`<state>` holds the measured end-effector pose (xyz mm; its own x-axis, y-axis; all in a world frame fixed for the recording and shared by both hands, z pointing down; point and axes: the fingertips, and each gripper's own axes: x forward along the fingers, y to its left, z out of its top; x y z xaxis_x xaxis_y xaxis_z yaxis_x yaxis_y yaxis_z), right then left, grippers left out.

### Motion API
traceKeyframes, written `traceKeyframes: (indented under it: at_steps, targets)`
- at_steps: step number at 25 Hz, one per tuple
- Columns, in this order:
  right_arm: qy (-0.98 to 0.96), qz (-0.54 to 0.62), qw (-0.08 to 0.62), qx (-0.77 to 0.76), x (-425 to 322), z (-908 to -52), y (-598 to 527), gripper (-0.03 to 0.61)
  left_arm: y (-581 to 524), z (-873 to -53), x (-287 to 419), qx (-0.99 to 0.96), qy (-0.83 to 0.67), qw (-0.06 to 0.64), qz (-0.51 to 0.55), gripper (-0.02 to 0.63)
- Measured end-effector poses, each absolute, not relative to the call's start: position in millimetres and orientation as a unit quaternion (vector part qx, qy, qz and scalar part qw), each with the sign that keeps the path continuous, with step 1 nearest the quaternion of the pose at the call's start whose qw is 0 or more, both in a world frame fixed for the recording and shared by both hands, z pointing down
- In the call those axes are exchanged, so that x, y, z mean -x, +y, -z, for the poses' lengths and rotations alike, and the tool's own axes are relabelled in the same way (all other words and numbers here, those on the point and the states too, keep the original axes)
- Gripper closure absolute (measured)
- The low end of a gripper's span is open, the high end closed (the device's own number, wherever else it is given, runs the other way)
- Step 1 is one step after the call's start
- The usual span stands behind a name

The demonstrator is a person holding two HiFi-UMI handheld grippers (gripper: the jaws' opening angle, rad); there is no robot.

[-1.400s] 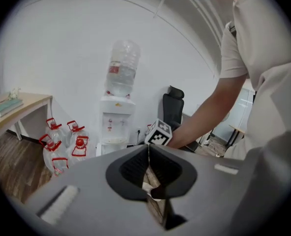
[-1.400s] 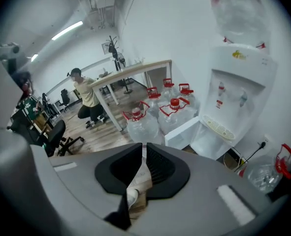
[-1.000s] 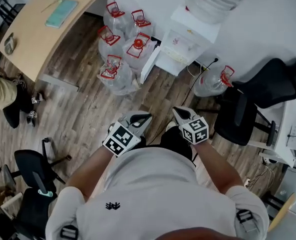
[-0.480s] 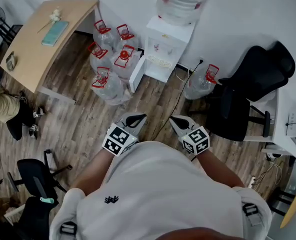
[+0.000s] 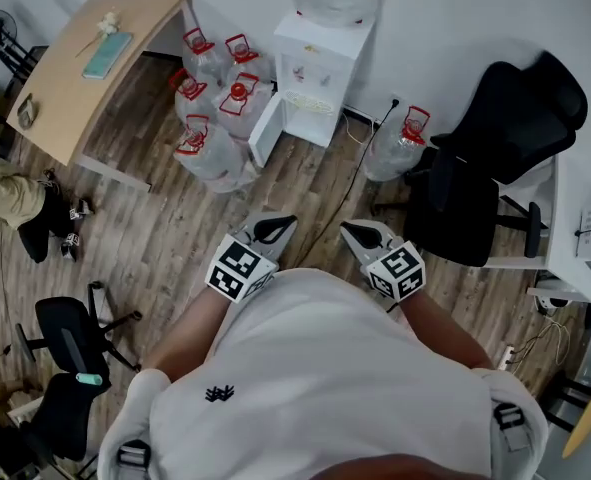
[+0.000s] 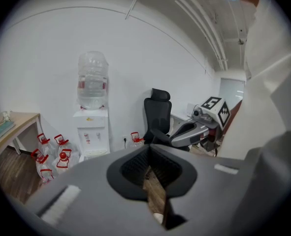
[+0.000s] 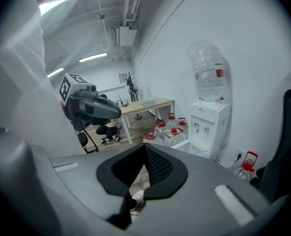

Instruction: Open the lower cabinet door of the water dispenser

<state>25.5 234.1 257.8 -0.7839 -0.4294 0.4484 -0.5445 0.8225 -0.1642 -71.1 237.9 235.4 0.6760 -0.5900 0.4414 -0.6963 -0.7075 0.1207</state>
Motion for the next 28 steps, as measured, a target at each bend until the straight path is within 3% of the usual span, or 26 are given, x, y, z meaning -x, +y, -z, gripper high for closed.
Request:
traceKeyframes:
  at_steps: [10,28]
  targets:
    - [-0.936,-0.149,0.178,-0.266,-62.2,-254.0,264.1,0.577,265.2,-226.8,29.9,-0.904,-0.356,0.138,-0.191,0.56]
    - [-0.94,-0.147,0.164,-0.26,-73.4,-251.3,289.2,0.578,286.3,-238.1,24.4,-0.895,-0.372,0.159,-0.189,0.558]
